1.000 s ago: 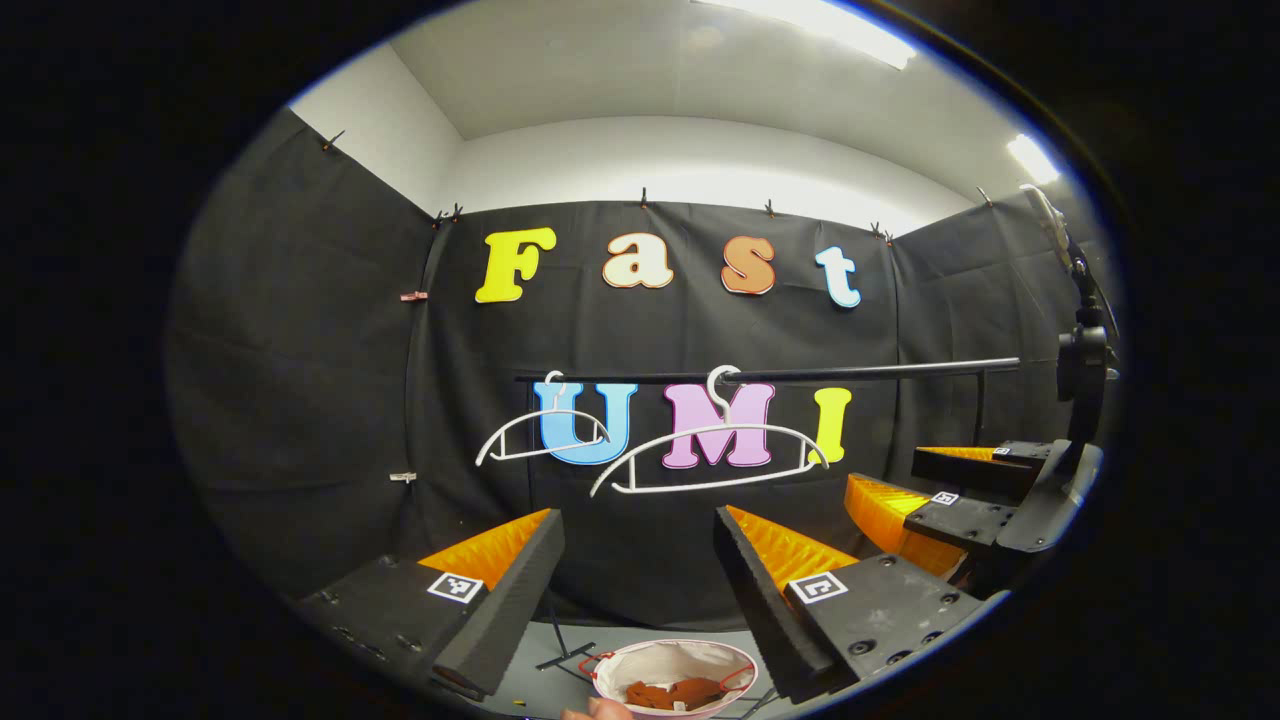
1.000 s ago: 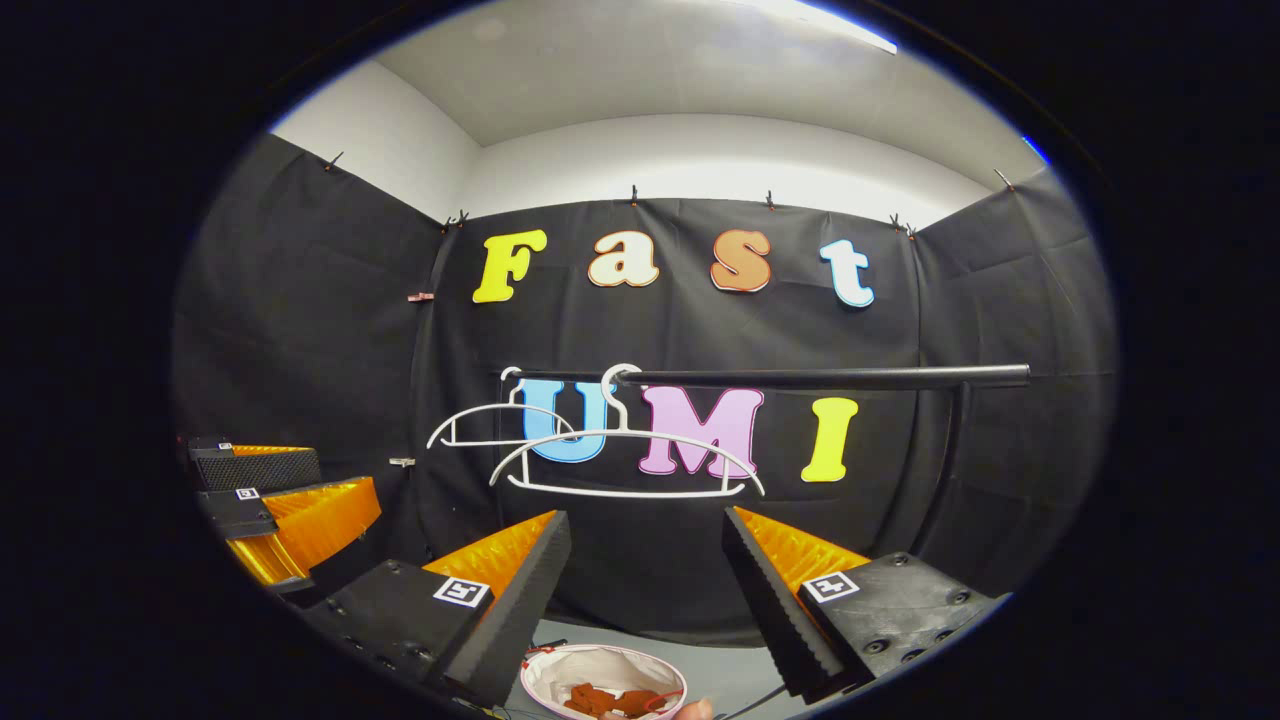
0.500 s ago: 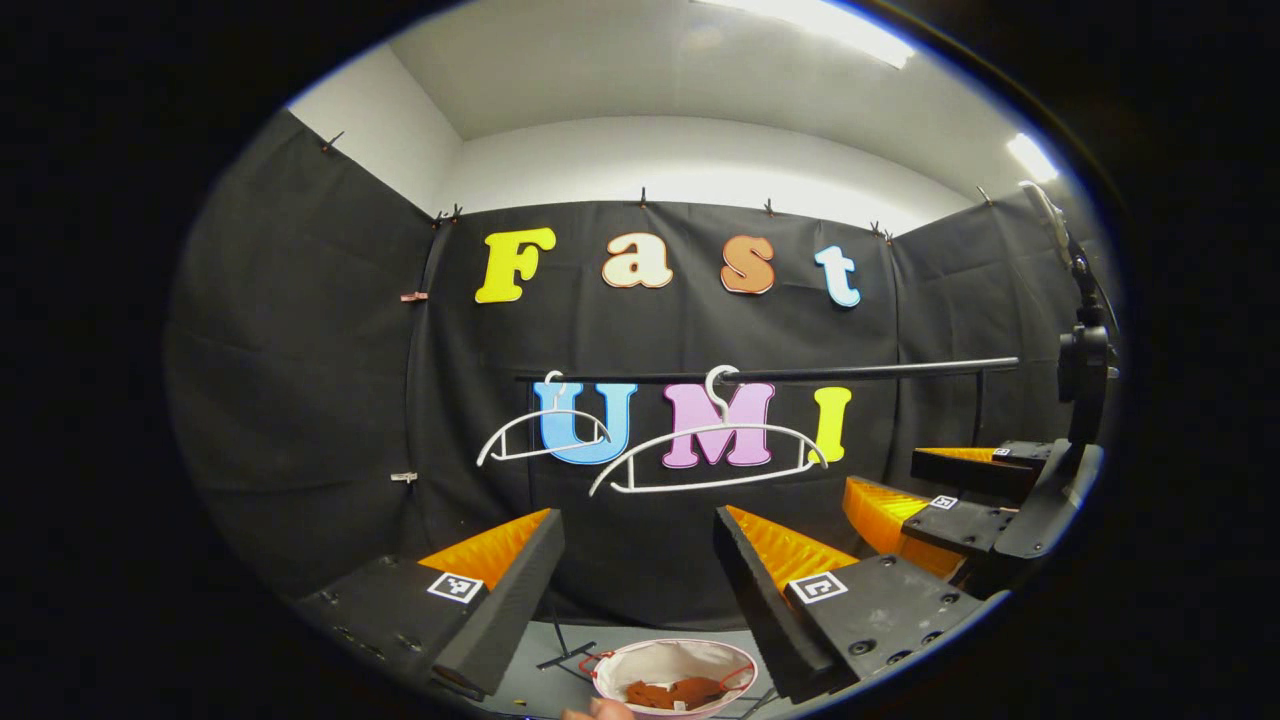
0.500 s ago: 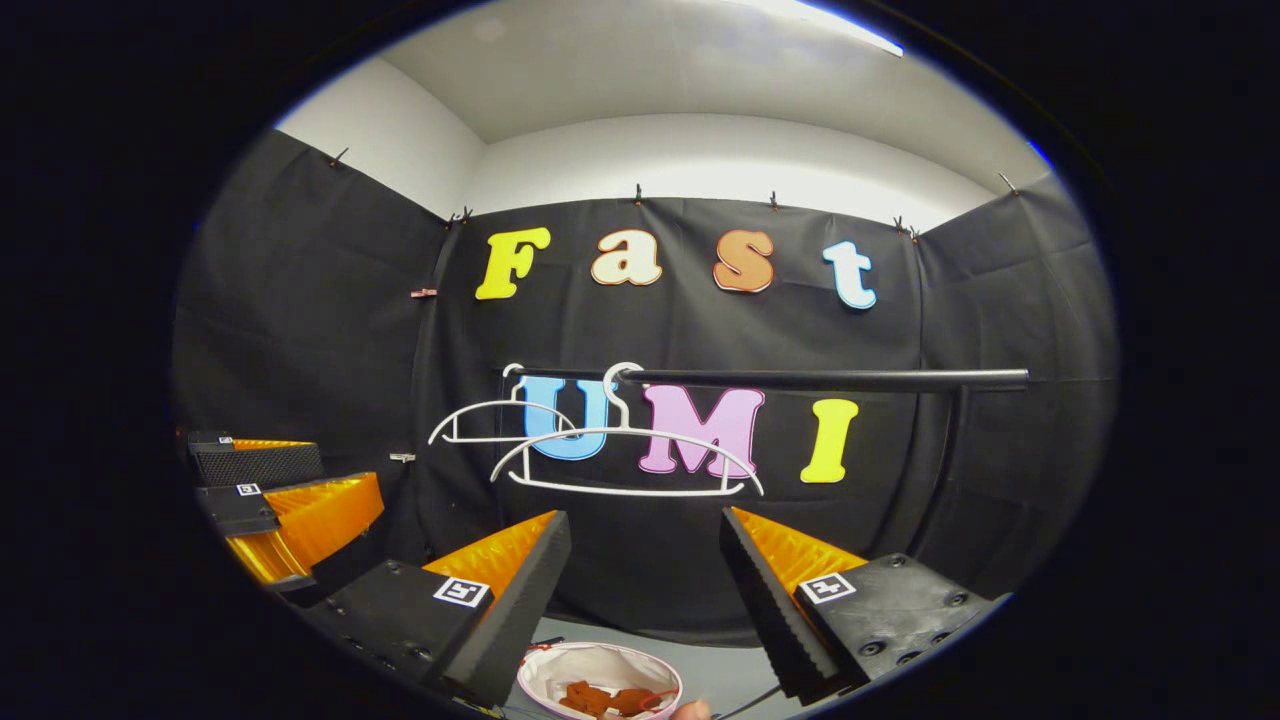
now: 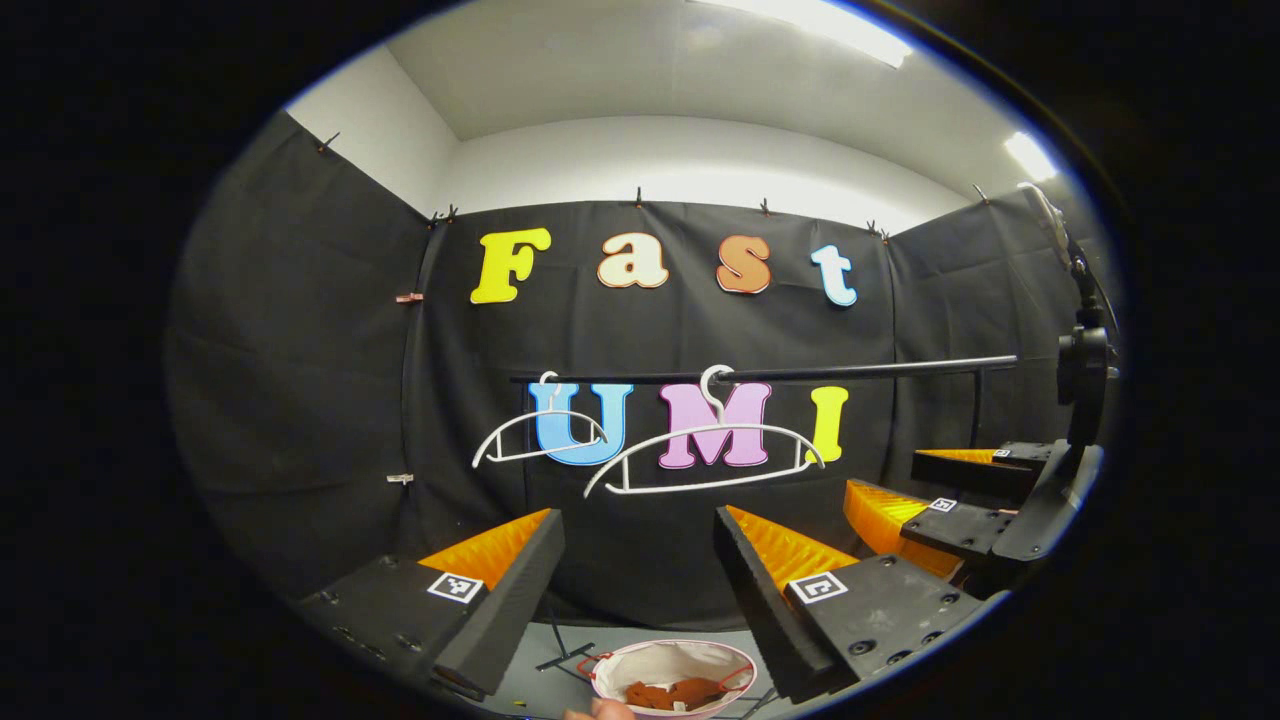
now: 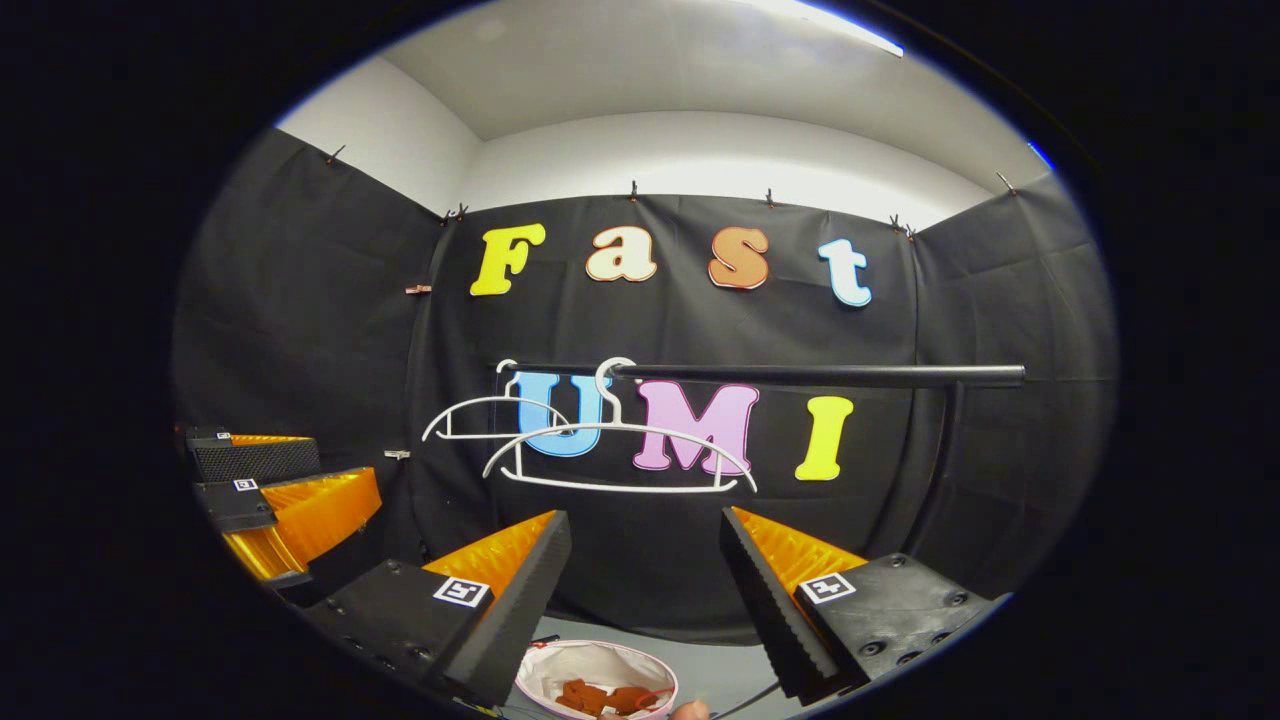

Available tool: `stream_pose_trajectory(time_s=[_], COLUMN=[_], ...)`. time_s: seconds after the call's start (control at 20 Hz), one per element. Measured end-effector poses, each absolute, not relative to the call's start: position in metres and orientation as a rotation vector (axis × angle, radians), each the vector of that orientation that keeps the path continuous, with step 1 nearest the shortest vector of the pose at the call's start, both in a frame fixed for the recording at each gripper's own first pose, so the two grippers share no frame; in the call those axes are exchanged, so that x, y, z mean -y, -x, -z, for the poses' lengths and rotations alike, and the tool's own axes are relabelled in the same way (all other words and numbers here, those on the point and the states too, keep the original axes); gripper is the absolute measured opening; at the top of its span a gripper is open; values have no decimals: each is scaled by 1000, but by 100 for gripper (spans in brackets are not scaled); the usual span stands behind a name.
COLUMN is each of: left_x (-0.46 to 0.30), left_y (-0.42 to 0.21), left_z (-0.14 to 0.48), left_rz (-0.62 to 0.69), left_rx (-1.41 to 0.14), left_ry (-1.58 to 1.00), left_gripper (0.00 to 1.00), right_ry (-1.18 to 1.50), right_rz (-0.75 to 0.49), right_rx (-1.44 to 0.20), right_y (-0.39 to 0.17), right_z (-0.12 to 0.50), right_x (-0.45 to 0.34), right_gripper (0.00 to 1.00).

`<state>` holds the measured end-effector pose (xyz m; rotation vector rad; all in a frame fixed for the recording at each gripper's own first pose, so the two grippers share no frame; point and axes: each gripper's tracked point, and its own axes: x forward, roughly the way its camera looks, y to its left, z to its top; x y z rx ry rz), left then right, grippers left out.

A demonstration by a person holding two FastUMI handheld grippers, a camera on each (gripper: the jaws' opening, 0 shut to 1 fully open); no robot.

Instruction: Grasp the clothes on the hanger with both hands and then place them into the laundry hamper below.

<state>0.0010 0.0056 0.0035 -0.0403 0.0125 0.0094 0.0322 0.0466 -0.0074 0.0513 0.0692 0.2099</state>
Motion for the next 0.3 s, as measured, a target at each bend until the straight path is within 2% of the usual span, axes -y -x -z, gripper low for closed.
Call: stream_pose_trajectory(time_s=[0.2, 0.25, 0.3], left_x=[-8, -8, -8], left_y=[-2, -3, -3], left_z=[-1, -1, 0], left_rz=[-10, -12, -14], left_rx=[-18, -18, -18], left_ry=[41, 40, 39], left_gripper=[95, 92, 95], right_ry=[-64, -63, -63], right_rz=[-190, -185, -184], right_rx=[-70, -69, -69], right_y=[-33, -34, -35], right_z=[7, 8, 8], right_x=[-45, -44, -44], right_gripper=[96, 96, 99])
